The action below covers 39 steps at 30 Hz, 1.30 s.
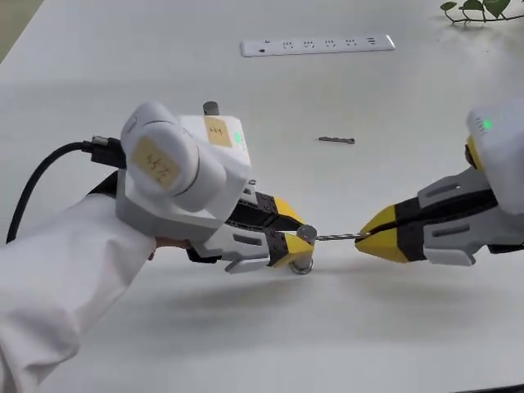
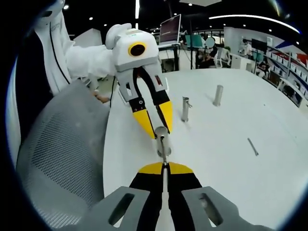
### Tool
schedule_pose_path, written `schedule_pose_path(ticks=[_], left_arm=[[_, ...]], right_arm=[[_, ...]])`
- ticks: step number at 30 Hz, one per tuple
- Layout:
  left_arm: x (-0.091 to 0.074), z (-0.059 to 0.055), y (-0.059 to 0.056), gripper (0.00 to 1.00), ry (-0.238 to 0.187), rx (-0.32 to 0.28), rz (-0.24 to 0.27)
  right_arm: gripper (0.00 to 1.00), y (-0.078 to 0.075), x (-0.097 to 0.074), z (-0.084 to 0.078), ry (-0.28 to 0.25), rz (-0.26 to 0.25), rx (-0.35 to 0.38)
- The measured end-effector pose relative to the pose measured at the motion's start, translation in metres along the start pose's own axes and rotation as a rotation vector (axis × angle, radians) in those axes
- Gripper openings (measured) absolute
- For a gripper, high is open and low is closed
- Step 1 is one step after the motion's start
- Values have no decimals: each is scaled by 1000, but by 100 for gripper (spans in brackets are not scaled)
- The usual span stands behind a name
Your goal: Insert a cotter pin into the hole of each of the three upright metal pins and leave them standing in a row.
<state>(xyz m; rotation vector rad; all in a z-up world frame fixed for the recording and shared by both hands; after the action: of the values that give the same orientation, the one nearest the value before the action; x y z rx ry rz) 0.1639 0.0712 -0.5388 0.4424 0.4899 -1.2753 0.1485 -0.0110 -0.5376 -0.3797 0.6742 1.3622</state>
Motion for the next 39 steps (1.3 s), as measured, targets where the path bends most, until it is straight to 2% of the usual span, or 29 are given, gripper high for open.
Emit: schedule_pose_path(ticks=[4,10,13,19,29,31,32,34,39], left_arm=[[0,0,0,10,1,0,0],[1,-1,0,10,17,9,2],[2,-2,1,10,22,-23,9],[2,-1,0,10,32,-10,11],[1,0,1,10,55,11,12],[1,1,1,10,59,17,11],[1,1,1,10,61,20,11],[1,1,1,10,67,37,13],[1,2,1,10,77,53,11]], right_arm=[[0,0,0,4,-19,-2,6],[0,-2,9,2,5,-15,-14],[0,-1,13,1,20,-16,-29],[0,-2,23,6,29,-5,-54],[0,-8,35,19,76,40,-133],[0,-8,36,19,103,54,-183],[0,-8,37,20,121,59,-235],[0,-6,37,18,142,60,-240],[0,-7,38,16,143,70,-248]])
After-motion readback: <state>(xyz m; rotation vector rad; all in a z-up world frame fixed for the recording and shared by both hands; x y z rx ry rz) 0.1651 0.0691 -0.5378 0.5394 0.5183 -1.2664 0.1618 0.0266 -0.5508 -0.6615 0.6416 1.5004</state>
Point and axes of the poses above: the centre of the closed fingertips' face, and the gripper's own axes: x roughly forward along the fingers, y roughly to its left, z roughly out of its top, the point moved 3 cm from there along -x, roughly backward along the fingers, and after that the axes turned 5 degrees about z, right-handed, at the moved point
